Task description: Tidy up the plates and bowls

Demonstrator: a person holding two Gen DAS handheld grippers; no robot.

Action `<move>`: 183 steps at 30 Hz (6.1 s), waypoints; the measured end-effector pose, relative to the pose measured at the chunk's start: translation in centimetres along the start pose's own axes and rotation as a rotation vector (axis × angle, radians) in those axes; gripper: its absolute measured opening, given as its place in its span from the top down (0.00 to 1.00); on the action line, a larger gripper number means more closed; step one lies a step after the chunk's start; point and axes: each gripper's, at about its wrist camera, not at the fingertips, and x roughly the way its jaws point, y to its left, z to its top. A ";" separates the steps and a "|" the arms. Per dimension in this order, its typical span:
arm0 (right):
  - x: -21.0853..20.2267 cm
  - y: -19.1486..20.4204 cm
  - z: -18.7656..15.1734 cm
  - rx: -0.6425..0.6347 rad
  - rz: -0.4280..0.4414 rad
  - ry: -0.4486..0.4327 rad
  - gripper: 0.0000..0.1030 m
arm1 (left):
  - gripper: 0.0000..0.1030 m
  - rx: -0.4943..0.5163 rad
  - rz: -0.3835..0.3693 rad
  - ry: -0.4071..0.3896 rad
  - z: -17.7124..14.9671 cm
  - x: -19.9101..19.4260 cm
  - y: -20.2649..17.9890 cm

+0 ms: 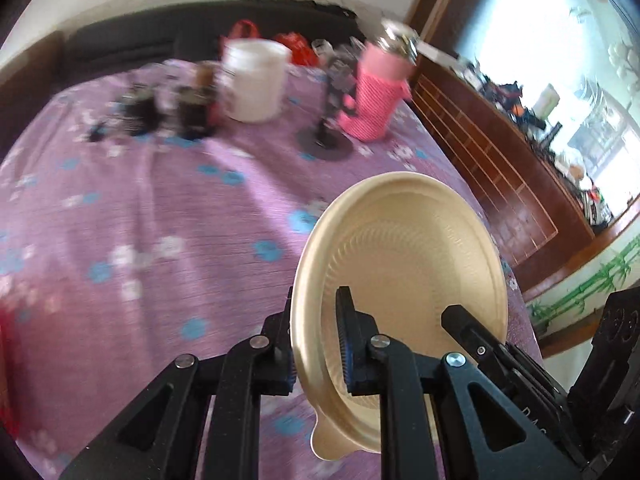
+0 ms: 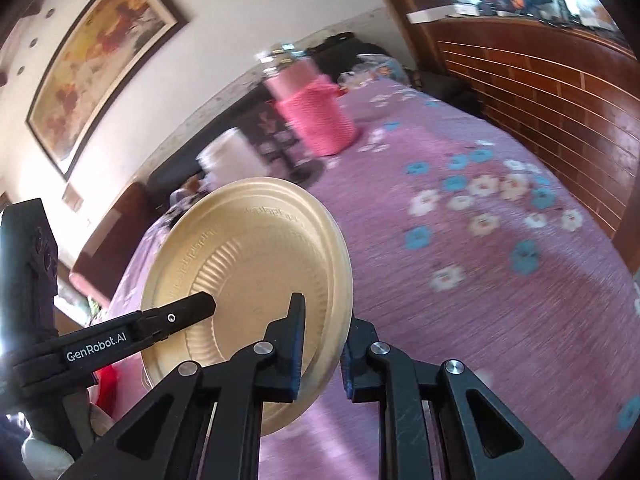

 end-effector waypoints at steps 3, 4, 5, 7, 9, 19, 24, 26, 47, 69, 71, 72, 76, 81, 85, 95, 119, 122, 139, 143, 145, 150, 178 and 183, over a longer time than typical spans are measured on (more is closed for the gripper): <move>-0.6 3.5 -0.7 -0.050 0.033 0.003 0.84 | 0.85 -0.047 0.024 -0.054 -0.9 -3.6 3.0; -0.7 4.9 -1.0 -0.070 0.048 0.007 0.84 | 0.85 -0.061 0.037 -0.077 -1.3 -5.1 4.2; -0.9 6.2 -1.3 -0.088 0.065 0.010 0.84 | 0.85 -0.074 0.047 -0.095 -1.7 -6.2 5.2; -1.0 9.1 -1.9 -0.127 0.100 0.019 0.84 | 0.85 -0.111 0.076 -0.135 -2.4 -8.7 7.5; -0.9 12.6 -2.8 -0.173 0.139 0.032 0.84 | 0.85 -0.150 0.109 -0.174 -3.1 -10.9 9.8; 0.9 25.7 -6.9 -0.322 0.272 0.119 0.83 | 0.85 -0.315 0.228 -0.300 -6.9 -19.5 20.4; 2.2 31.1 -9.3 -0.398 0.290 0.152 0.83 | 0.85 -0.395 0.270 -0.320 -8.5 -21.3 25.3; 2.8 32.6 -10.1 -0.421 0.292 0.165 0.83 | 0.85 -0.419 0.282 -0.320 -8.9 -21.6 26.7; 7.8 38.4 -14.0 -0.519 0.255 0.265 0.83 | 0.84 -0.430 0.449 -0.293 -10.9 -21.8 31.6; 11.4 38.9 -14.8 -0.527 0.180 0.292 0.84 | 0.64 -0.508 0.422 -0.363 -12.1 -24.0 33.4; 11.1 39.3 -14.9 -0.548 0.166 0.266 0.84 | 0.51 -0.506 0.429 -0.389 -12.4 -24.8 33.1; 11.0 39.5 -15.0 -0.558 0.164 0.255 0.83 | 0.47 -0.505 0.435 -0.402 -12.5 -25.2 32.9; 10.3 40.1 -15.3 -0.595 0.152 0.204 0.64 | 0.34 -0.485 0.472 -0.445 -12.9 -26.5 31.8; 9.3 40.6 -15.5 -0.646 0.129 0.134 0.43 | 0.28 -0.462 0.507 -0.475 -13.3 -27.4 30.8; 8.3 40.9 -15.4 -0.665 0.136 0.093 0.41 | 0.24 -0.449 0.556 -0.499 -13.5 -28.0 30.1; 4.0 39.0 -14.5 -0.614 0.179 0.029 0.33 | 0.14 -0.397 0.692 -0.471 -13.5 -27.3 28.4; -2.4 27.4 -13.2 -0.410 0.140 -0.045 0.24 | 0.10 -0.141 0.707 -0.443 -12.0 -23.0 17.7; -2.9 25.8 -12.8 -0.378 0.131 -0.051 0.24 | 0.10 -0.118 0.699 -0.434 -11.8 -22.3 16.6; -4.5 22.1 -11.9 -0.304 0.113 -0.086 0.22 | 0.10 -0.076 0.648 -0.390 -11.7 -20.6 14.0; -4.7 22.0 -11.9 -0.307 0.103 -0.094 0.22 | 0.10 -0.079 0.640 -0.378 -11.7 -20.2 14.0; -4.7 21.9 -11.9 -0.311 0.098 -0.096 0.22 | 0.10 -0.082 0.635 -0.373 -11.7 -20.0 14.0; -4.4 22.1 -12.1 -0.316 0.095 -0.084 0.21 | 0.10 -0.111 0.570 -0.347 -11.5 -20.1 15.5; 5.3 28.8 -8.3 -0.365 0.143 -0.100 0.17 | 0.09 -0.452 0.584 -0.223 -7.8 -24.3 34.4; 8.2 25.0 -7.5 -0.242 0.092 -0.061 0.17 | 0.09 -0.481 0.559 -0.194 -6.4 -23.5 36.2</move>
